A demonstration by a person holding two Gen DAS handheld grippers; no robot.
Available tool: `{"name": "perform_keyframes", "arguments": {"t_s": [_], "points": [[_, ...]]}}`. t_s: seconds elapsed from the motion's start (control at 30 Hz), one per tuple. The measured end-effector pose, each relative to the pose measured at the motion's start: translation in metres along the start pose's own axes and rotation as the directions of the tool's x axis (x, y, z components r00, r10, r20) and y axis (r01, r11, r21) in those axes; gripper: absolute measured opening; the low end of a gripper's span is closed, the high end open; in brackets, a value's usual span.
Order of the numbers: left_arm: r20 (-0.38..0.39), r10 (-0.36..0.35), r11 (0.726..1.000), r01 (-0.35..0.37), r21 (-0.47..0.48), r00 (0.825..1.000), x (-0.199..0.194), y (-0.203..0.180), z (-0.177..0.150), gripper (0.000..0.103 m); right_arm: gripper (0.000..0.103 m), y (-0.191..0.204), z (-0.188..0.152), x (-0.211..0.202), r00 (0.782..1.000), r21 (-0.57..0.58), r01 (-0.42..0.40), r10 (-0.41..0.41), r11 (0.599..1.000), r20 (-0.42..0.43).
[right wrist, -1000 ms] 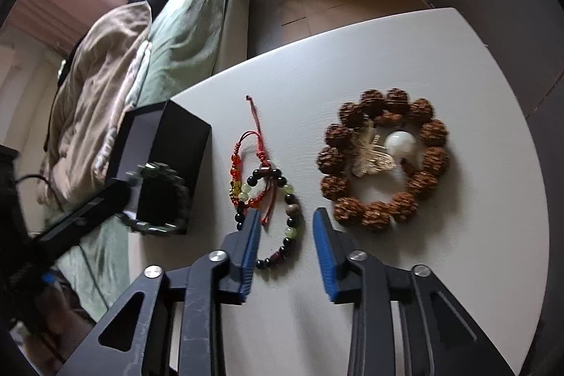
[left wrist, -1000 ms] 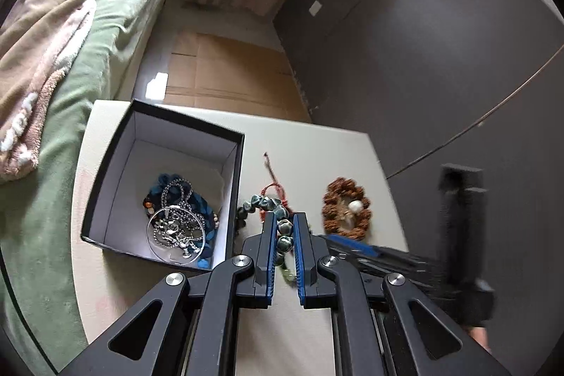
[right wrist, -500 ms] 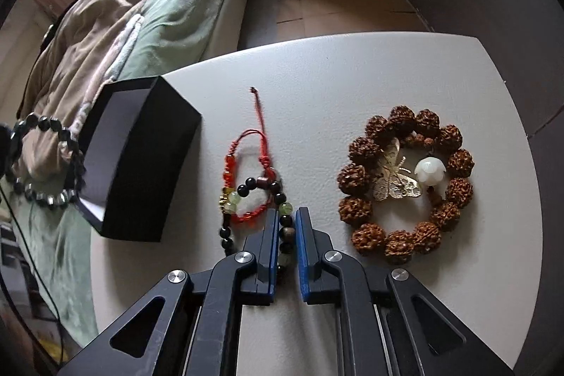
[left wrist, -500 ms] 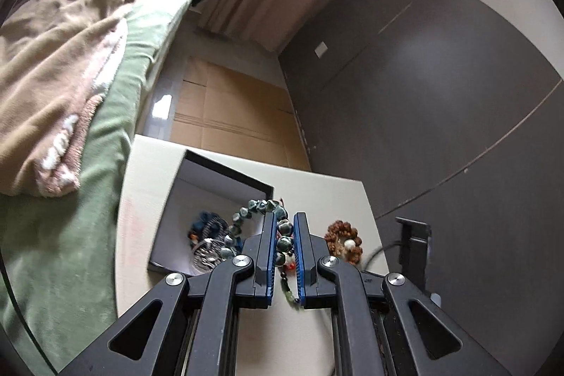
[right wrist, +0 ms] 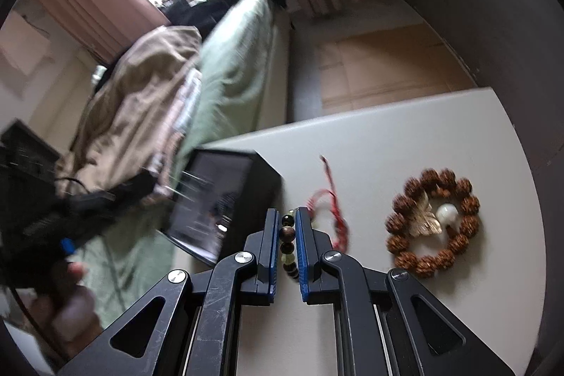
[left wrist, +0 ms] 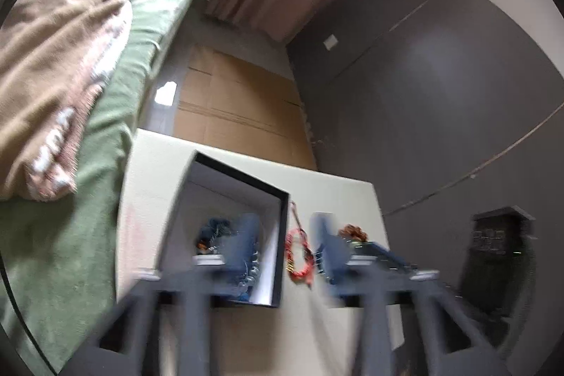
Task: Organize jewelry
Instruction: 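Carry the stone-bead bracelet into the black box and open the left gripper, then move both open grippers over the red string and brown seed-bead bracelets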
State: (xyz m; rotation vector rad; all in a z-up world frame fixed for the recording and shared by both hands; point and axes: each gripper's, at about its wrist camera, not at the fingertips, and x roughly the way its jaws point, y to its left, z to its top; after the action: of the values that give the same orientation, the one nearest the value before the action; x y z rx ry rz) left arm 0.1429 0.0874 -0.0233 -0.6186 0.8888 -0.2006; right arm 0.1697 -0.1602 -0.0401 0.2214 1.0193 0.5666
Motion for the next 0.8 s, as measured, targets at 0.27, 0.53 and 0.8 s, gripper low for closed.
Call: {"name": "perform_keyframes", "arguments": {"t_s": [0.27, 0.53, 0.8], "points": [[0.088, 0.051, 0.999, -0.049, -0.023, 0.995, -0.026, 0.015, 0.016, 0.101, 0.011, 0.027, 0.017, -0.003, 0.991, -0.011, -0.111, 0.112, 0.994, 0.071], [0.128, 0.107, 0.994, -0.102, -0.049, 0.986, -0.049, 0.039, 0.019, 0.101, 0.011, 0.06, 0.02, 0.022, 0.965, -0.034, -0.253, 0.255, 0.967, 0.065], [0.127, 0.132, 0.991, -0.127, -0.048, 0.983, -0.051, 0.04, 0.016, 0.101, 0.082, 0.048, 0.016, 0.036, 0.987, 0.029, -0.16, 0.159, 0.987, 0.021]]}}
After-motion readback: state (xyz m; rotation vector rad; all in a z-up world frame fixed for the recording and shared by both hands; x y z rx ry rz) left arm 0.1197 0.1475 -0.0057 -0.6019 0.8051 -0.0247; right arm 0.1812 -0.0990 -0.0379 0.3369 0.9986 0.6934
